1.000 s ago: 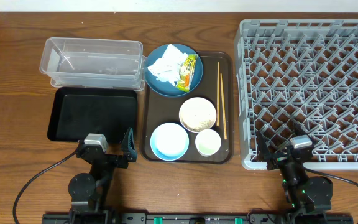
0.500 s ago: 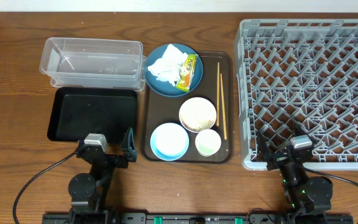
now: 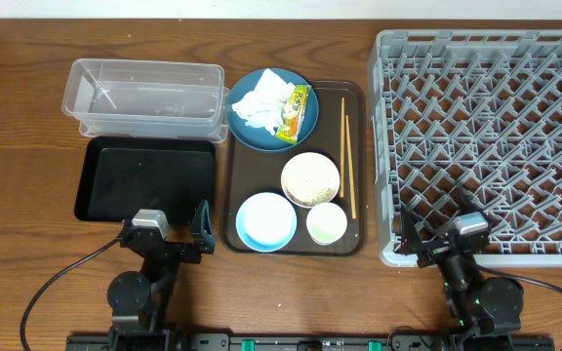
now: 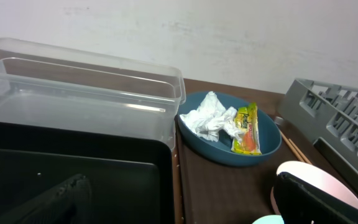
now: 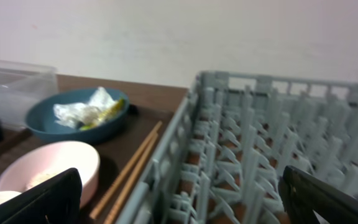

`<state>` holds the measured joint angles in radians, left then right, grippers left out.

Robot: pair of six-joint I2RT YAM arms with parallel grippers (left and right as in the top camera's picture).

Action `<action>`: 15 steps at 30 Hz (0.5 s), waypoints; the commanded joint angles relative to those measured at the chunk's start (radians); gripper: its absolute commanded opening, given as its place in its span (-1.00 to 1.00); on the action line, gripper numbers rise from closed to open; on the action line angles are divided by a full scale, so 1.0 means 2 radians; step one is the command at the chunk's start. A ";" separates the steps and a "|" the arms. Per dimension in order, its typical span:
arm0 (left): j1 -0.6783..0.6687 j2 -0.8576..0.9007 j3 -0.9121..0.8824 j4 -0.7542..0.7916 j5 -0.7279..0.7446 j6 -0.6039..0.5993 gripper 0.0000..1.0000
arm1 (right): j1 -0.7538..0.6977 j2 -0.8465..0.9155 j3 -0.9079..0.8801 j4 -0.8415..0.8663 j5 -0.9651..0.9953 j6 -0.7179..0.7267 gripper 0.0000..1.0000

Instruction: Sort waste into correct bins and load items into the dishwasher rack

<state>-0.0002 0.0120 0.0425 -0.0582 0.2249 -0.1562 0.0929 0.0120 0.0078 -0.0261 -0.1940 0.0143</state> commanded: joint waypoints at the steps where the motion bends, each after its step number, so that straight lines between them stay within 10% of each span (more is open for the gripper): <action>1: 0.002 -0.003 -0.013 -0.004 -0.004 0.005 0.92 | -0.004 -0.001 -0.001 0.010 -0.027 0.004 0.98; 15: 0.002 0.097 0.102 -0.004 -0.004 0.050 0.92 | -0.004 0.007 0.055 0.026 -0.051 -0.003 0.98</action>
<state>-0.0002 0.1505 0.1654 -0.0719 0.2253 -0.1120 0.0929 0.0154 0.0586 0.0212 -0.2832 0.0139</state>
